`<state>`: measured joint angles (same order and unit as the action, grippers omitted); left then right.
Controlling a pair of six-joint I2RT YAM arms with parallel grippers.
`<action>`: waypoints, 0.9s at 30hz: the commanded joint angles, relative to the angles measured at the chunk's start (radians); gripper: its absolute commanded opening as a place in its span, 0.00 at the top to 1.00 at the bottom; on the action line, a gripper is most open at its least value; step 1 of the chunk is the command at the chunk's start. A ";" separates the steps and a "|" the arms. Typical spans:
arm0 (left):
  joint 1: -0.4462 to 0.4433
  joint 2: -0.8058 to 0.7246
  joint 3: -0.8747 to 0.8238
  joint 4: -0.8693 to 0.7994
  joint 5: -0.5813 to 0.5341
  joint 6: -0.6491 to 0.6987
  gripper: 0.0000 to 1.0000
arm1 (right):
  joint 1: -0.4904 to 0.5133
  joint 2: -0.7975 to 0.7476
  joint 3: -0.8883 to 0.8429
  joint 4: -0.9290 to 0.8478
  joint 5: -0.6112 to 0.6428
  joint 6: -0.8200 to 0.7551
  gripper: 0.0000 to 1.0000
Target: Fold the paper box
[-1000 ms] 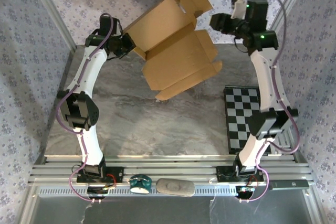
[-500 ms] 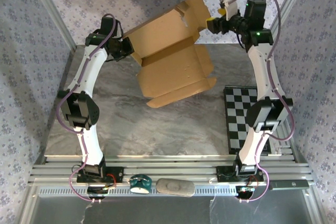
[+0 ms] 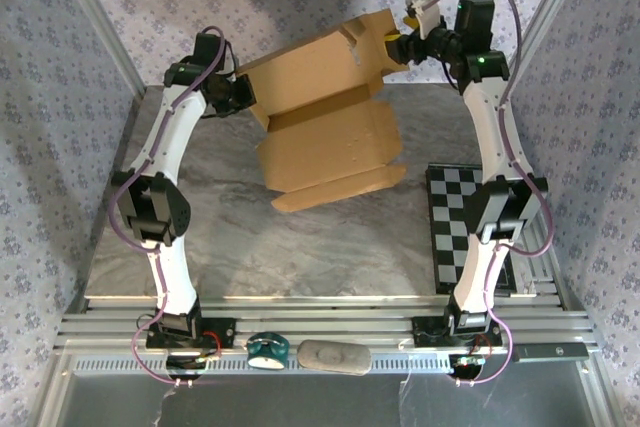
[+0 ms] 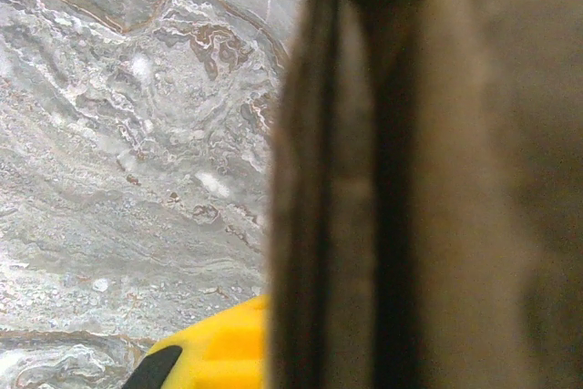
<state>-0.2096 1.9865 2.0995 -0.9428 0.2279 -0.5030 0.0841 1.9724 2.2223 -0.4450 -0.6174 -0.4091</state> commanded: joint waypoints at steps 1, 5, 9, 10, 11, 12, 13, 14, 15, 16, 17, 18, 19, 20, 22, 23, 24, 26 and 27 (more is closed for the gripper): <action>-0.013 0.014 0.044 -0.015 0.005 0.023 1.00 | 0.020 0.030 0.023 -0.009 -0.001 -0.013 0.33; -0.017 0.015 0.047 -0.014 0.007 0.024 1.00 | 0.037 0.041 0.030 -0.011 0.021 -0.016 0.38; -0.016 0.012 0.047 -0.018 0.006 0.023 1.00 | 0.052 0.039 0.020 -0.032 0.078 -0.042 0.46; -0.016 0.012 0.046 -0.017 0.007 0.023 1.00 | 0.055 0.034 0.013 -0.037 0.096 -0.050 0.50; -0.017 0.011 0.047 -0.017 0.007 0.022 1.00 | 0.059 0.030 0.005 -0.040 0.124 -0.055 0.55; -0.017 0.011 0.047 -0.018 0.006 0.021 1.00 | 0.061 0.023 -0.005 -0.042 0.139 -0.058 0.60; -0.017 0.009 0.047 -0.019 0.005 0.021 1.00 | 0.064 0.014 -0.013 -0.040 0.148 -0.060 0.62; -0.017 0.009 0.047 -0.020 0.005 0.021 1.00 | 0.066 0.004 -0.026 -0.040 0.158 -0.065 0.63; -0.017 0.009 0.047 -0.020 0.004 0.021 1.00 | 0.070 -0.007 -0.039 -0.041 0.169 -0.069 0.63; -0.015 0.011 0.047 -0.022 0.004 0.019 1.00 | 0.073 -0.016 -0.050 -0.038 0.177 -0.074 0.65; -0.017 0.010 0.047 -0.023 0.003 0.017 1.00 | 0.077 -0.027 -0.062 -0.036 0.190 -0.080 0.70; -0.017 0.011 0.047 -0.021 0.003 0.014 1.00 | 0.082 -0.032 -0.070 -0.030 0.202 -0.083 0.74; -0.017 0.012 0.048 -0.022 0.006 0.011 1.00 | 0.088 -0.041 -0.077 -0.030 0.214 -0.087 0.80; -0.017 0.013 0.049 -0.022 0.008 0.008 1.00 | 0.097 -0.046 -0.083 -0.029 0.231 -0.093 0.86; -0.017 0.016 0.053 -0.021 0.011 -0.001 1.00 | 0.119 -0.058 -0.101 -0.023 0.276 -0.111 0.96; -0.017 0.018 0.058 -0.023 0.012 -0.005 1.00 | 0.135 -0.065 -0.117 -0.009 0.333 -0.111 1.00; -0.017 0.021 0.062 -0.025 0.015 -0.008 1.00 | 0.150 -0.071 -0.132 0.009 0.393 -0.110 1.00; -0.019 0.026 0.078 -0.037 0.018 -0.017 1.00 | 0.190 -0.092 -0.183 0.065 0.538 -0.102 1.00; -0.019 0.030 0.084 -0.041 0.018 -0.021 1.00 | 0.210 -0.101 -0.209 0.096 0.605 -0.097 1.00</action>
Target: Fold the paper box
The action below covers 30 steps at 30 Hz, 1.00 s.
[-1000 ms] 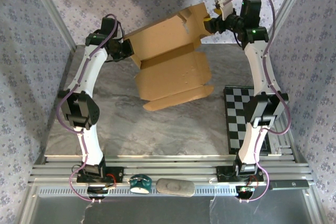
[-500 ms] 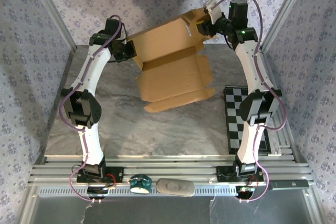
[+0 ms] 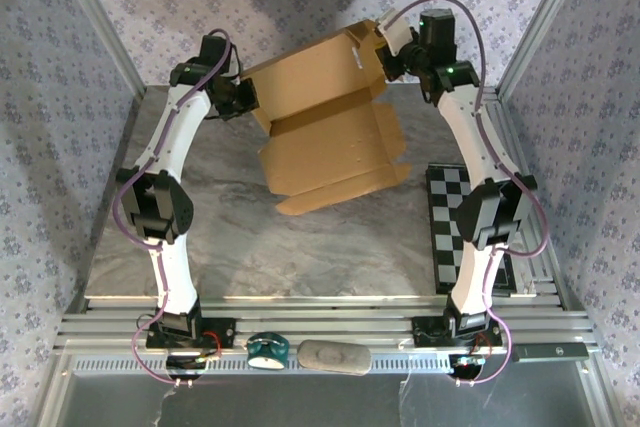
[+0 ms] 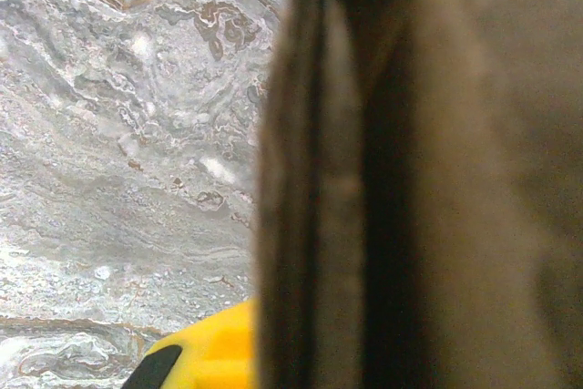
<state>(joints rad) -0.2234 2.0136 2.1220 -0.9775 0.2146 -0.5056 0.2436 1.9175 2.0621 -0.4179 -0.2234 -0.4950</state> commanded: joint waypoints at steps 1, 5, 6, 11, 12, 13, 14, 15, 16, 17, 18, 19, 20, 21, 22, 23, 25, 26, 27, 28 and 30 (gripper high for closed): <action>-0.005 0.005 0.066 -0.009 0.035 -0.025 1.00 | 0.076 -0.055 -0.078 0.106 0.281 0.005 1.00; -0.011 0.011 0.078 -0.010 0.045 -0.042 1.00 | 0.200 -0.069 -0.186 0.297 0.669 -0.003 1.00; -0.013 0.013 0.081 -0.010 0.049 -0.043 1.00 | 0.225 -0.063 -0.198 0.339 0.750 -0.009 1.00; -0.017 0.020 0.098 -0.015 0.058 -0.052 1.00 | 0.305 0.002 -0.125 0.336 1.030 0.107 1.00; -0.017 0.020 0.098 -0.015 0.058 -0.053 1.00 | 0.315 0.014 -0.105 0.319 1.062 0.137 1.00; -0.017 0.020 0.099 -0.015 0.059 -0.055 1.00 | 0.326 0.024 -0.097 0.312 1.080 0.160 1.00; -0.017 0.019 0.099 -0.015 0.060 -0.055 1.00 | 0.337 0.030 -0.093 0.305 1.071 0.173 1.00; -0.018 0.019 0.099 -0.016 0.059 -0.054 1.00 | 0.346 0.035 -0.092 0.303 1.058 0.174 1.00; -0.017 0.019 0.100 -0.021 0.058 -0.052 1.00 | 0.355 0.038 -0.091 0.304 1.047 0.173 1.00; -0.017 0.019 0.101 -0.024 0.054 -0.050 1.00 | 0.361 0.038 -0.090 0.307 1.039 0.174 1.00; -0.017 0.017 0.101 -0.027 0.050 -0.048 1.00 | 0.363 0.039 -0.086 0.301 1.030 0.178 1.00; -0.017 0.017 0.099 -0.033 0.046 -0.047 1.00 | 0.364 0.036 -0.078 0.291 1.025 0.186 1.00; -0.016 0.017 0.098 -0.036 0.041 -0.045 1.00 | 0.362 0.034 -0.071 0.281 1.023 0.192 1.00; -0.016 0.016 0.097 -0.038 0.040 -0.045 1.00 | 0.360 0.031 -0.065 0.271 1.022 0.194 1.00; -0.016 0.016 0.095 -0.038 0.037 -0.045 1.00 | 0.355 0.028 -0.057 0.257 1.025 0.197 1.00; -0.016 0.016 0.095 -0.038 0.038 -0.049 1.00 | 0.351 0.027 -0.055 0.249 1.031 0.200 1.00; -0.016 0.017 0.093 -0.030 0.046 -0.056 1.00 | 0.342 0.025 -0.058 0.239 1.036 0.205 1.00; -0.016 0.017 0.095 -0.027 0.049 -0.059 1.00 | 0.342 0.026 -0.063 0.243 1.043 0.203 1.00; -0.017 0.019 0.096 -0.024 0.050 -0.062 1.00 | 0.344 0.026 -0.069 0.252 1.055 0.196 1.00; -0.017 0.019 0.098 -0.022 0.055 -0.065 1.00 | 0.346 0.030 -0.076 0.273 1.070 0.182 1.00; -0.017 0.019 0.102 -0.025 0.058 -0.068 1.00 | 0.354 0.043 -0.085 0.329 1.111 0.136 1.00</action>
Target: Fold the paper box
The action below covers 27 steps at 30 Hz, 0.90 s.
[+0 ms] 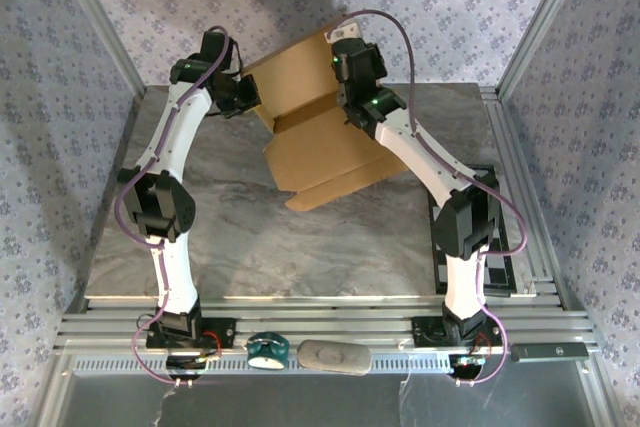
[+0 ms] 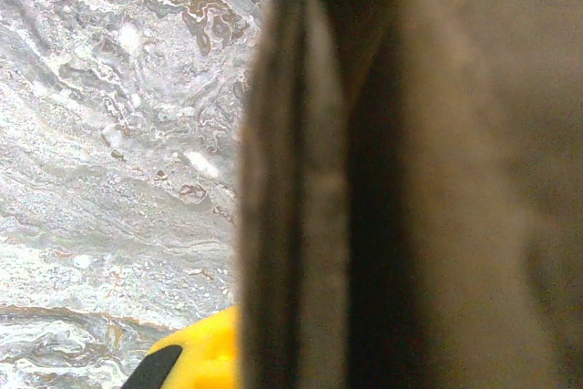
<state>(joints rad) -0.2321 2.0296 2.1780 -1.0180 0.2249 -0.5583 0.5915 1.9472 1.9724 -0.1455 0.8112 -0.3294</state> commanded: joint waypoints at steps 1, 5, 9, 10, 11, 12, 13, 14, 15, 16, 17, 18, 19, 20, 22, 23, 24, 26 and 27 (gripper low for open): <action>-0.009 0.004 0.048 0.015 0.048 -0.017 1.00 | 0.011 0.022 0.003 0.096 0.100 -0.058 1.00; -0.009 0.004 0.051 0.007 0.049 -0.018 1.00 | 0.027 0.053 0.022 0.167 0.152 -0.112 1.00; -0.007 0.004 0.051 -0.003 0.042 -0.009 1.00 | 0.031 0.044 0.040 0.108 0.129 -0.063 0.95; -0.007 0.004 0.049 -0.008 0.037 -0.002 1.00 | 0.029 0.033 0.049 0.066 0.104 -0.032 0.86; -0.006 0.003 0.048 -0.011 0.030 0.004 1.00 | 0.023 0.017 0.061 0.009 0.063 0.008 0.76; -0.004 0.003 0.046 -0.016 0.021 0.013 1.00 | 0.013 -0.001 0.070 -0.043 0.005 0.048 0.70; -0.005 0.002 0.043 -0.020 0.007 0.024 1.00 | -0.004 -0.023 0.084 -0.118 -0.090 0.102 0.61; -0.004 0.001 0.040 -0.027 -0.010 0.039 1.00 | -0.028 -0.049 0.104 -0.200 -0.213 0.157 0.51; -0.004 0.001 0.031 -0.027 -0.027 0.053 1.00 | -0.054 -0.077 0.110 -0.255 -0.368 0.204 0.43; -0.003 -0.001 0.022 -0.024 -0.041 0.067 1.00 | -0.079 -0.107 0.097 -0.273 -0.509 0.224 0.37; -0.003 -0.002 0.015 -0.021 -0.060 0.083 1.00 | -0.106 -0.143 0.071 -0.283 -0.676 0.235 0.31; -0.003 -0.002 0.008 -0.019 -0.080 0.103 1.00 | -0.127 -0.178 0.043 -0.289 -0.806 0.246 0.24; -0.003 -0.002 0.005 -0.018 -0.100 0.121 1.00 | -0.146 -0.211 0.015 -0.289 -0.894 0.255 0.22; -0.003 -0.002 0.001 -0.017 -0.126 0.144 1.00 | -0.169 -0.251 -0.028 -0.282 -0.996 0.258 0.21; -0.003 -0.004 -0.013 -0.009 -0.169 0.191 1.00 | -0.218 -0.335 -0.133 -0.223 -1.102 0.317 0.18; -0.003 -0.005 -0.022 -0.004 -0.191 0.221 1.00 | -0.250 -0.379 -0.199 -0.178 -1.140 0.348 0.18; -0.004 -0.007 -0.035 0.002 -0.216 0.250 1.00 | -0.282 -0.420 -0.261 -0.130 -1.167 0.386 0.18; -0.007 -0.015 -0.068 0.022 -0.267 0.304 1.00 | -0.336 -0.477 -0.384 -0.060 -1.154 0.433 0.18; -0.007 -0.021 -0.093 0.039 -0.285 0.330 1.00 | -0.360 -0.500 -0.448 -0.023 -1.142 0.448 0.19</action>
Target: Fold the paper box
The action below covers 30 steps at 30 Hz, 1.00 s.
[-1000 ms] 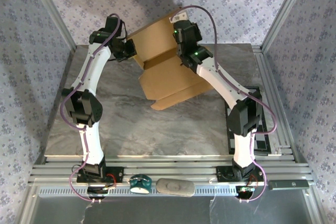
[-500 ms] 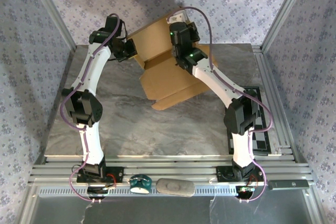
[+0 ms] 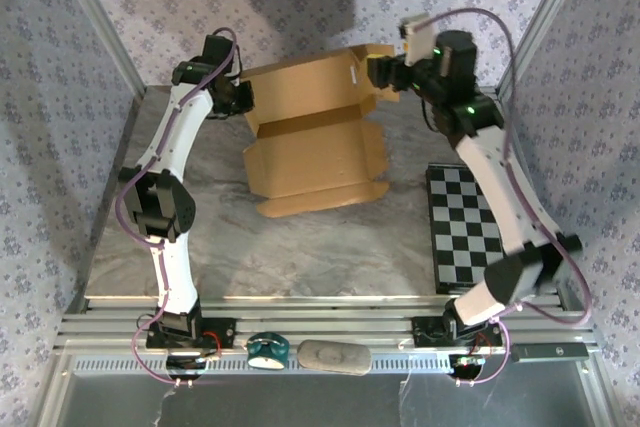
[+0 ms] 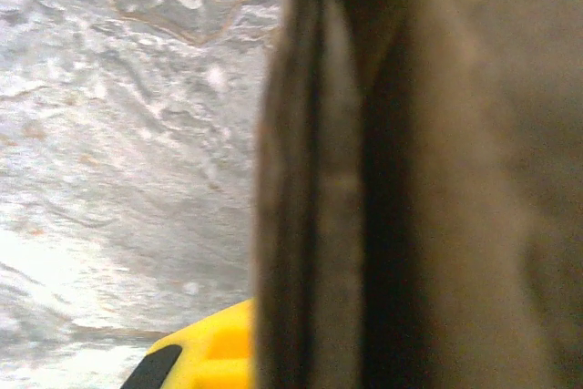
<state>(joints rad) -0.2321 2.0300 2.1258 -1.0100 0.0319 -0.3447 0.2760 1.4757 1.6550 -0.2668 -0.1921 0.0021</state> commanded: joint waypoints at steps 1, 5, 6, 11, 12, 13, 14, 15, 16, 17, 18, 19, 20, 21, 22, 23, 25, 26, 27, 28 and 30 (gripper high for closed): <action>-0.008 -0.026 -0.063 0.049 -0.106 0.134 1.00 | -0.060 -0.047 -0.190 0.141 -0.122 0.123 0.19; -0.016 -0.051 -0.183 0.146 -0.167 0.209 1.00 | -0.111 -0.103 -0.429 0.330 -0.067 0.141 0.21; -0.020 -0.061 -0.230 0.181 -0.188 0.234 1.00 | -0.129 -0.107 -0.482 0.362 -0.052 0.158 0.22; -0.044 -0.113 -0.420 0.362 -0.290 0.329 1.00 | -0.178 -0.060 -0.567 0.371 0.042 0.166 0.30; -0.050 -0.126 -0.460 0.401 -0.307 0.343 1.00 | -0.189 -0.040 -0.574 0.370 0.035 0.171 0.31; -0.053 -0.138 -0.496 0.437 -0.322 0.349 1.00 | -0.198 -0.021 -0.581 0.375 0.030 0.183 0.33; -0.053 -0.149 -0.530 0.469 -0.334 0.353 1.00 | -0.203 -0.003 -0.587 0.379 0.024 0.193 0.35; -0.053 -0.156 -0.560 0.494 -0.346 0.349 1.00 | -0.205 0.016 -0.587 0.374 0.020 0.197 0.37; -0.053 -0.165 -0.588 0.519 -0.349 0.349 1.00 | -0.203 0.030 -0.585 0.364 0.024 0.201 0.38; -0.052 -0.174 -0.617 0.544 -0.352 0.350 1.00 | -0.197 0.049 -0.577 0.339 0.039 0.206 0.39; -0.053 -0.183 -0.646 0.567 -0.353 0.351 1.00 | -0.197 0.072 -0.567 0.309 0.054 0.216 0.41; -0.053 -0.192 -0.671 0.590 -0.355 0.352 1.00 | -0.197 0.090 -0.562 0.287 0.053 0.225 0.43; -0.053 -0.200 -0.693 0.608 -0.358 0.353 1.00 | -0.197 0.112 -0.554 0.262 0.050 0.235 0.46; -0.052 -0.206 -0.708 0.617 -0.358 0.352 1.00 | -0.197 0.133 -0.542 0.237 0.052 0.245 0.48; -0.049 -0.209 -0.715 0.620 -0.352 0.351 1.00 | -0.198 0.151 -0.532 0.217 0.045 0.255 0.49; -0.047 -0.211 -0.719 0.619 -0.349 0.351 1.00 | -0.198 0.172 -0.521 0.208 0.025 0.259 0.49; -0.044 -0.214 -0.724 0.617 -0.343 0.349 1.00 | -0.183 0.209 -0.494 0.189 0.003 0.259 0.49; -0.044 -0.215 -0.726 0.617 -0.337 0.347 1.00 | -0.175 0.233 -0.472 0.163 -0.004 0.256 0.50; -0.044 -0.215 -0.727 0.616 -0.336 0.345 1.00 | -0.166 0.258 -0.431 0.144 -0.016 0.253 0.50; -0.043 -0.217 -0.727 0.616 -0.337 0.342 1.00 | -0.159 0.277 -0.417 0.136 -0.027 0.251 0.50; -0.043 -0.220 -0.732 0.620 -0.334 0.339 1.00 | -0.143 0.299 -0.404 0.133 -0.046 0.247 0.50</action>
<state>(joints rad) -0.2817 1.8404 1.4052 -0.3965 -0.2478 -0.0448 0.1093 1.7546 1.1957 -0.0868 -0.1925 0.2401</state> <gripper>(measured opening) 0.075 0.501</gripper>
